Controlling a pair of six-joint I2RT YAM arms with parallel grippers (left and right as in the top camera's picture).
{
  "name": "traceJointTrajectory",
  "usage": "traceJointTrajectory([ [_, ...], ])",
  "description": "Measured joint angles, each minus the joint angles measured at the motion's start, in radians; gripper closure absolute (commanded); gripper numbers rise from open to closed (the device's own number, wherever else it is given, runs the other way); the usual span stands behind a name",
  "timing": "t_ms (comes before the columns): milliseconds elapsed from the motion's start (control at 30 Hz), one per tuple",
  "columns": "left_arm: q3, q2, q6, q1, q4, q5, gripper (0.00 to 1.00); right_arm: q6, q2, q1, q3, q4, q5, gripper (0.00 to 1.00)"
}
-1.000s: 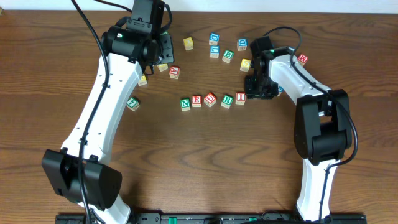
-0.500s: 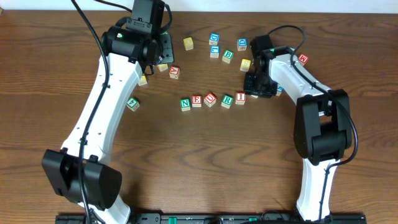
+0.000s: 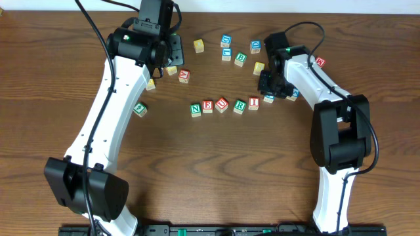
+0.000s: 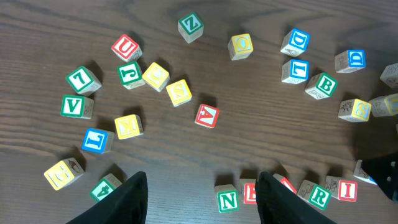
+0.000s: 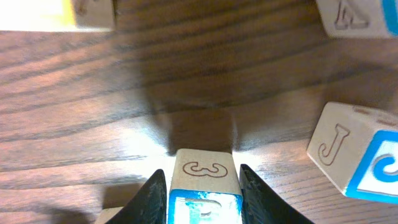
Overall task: Spell out NEURIPS
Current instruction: 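Carry the blue P block left and set it right of the I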
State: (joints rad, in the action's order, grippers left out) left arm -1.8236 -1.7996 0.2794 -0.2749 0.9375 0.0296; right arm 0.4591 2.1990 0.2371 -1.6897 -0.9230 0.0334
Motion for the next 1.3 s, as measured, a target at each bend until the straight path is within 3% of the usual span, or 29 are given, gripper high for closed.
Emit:
traceJointTrajectory([
  [133, 0.0, 0.0, 0.0, 0.0, 0.0, 0.0, 0.45, -0.013, 0.0, 0.0, -0.013, -0.014, 0.004, 0.75],
  [900, 0.0, 0.0, 0.0, 0.0, -0.001, 0.0, 0.45, -0.101, 0.0, 0.031, -0.015, -0.086, 0.0, 0.75],
  [1300, 0.0, 0.0, 0.0, 0.0, -0.001, 0.0, 0.45, -0.112, 0.0, 0.044, -0.015, -0.087, -0.007, 0.62],
])
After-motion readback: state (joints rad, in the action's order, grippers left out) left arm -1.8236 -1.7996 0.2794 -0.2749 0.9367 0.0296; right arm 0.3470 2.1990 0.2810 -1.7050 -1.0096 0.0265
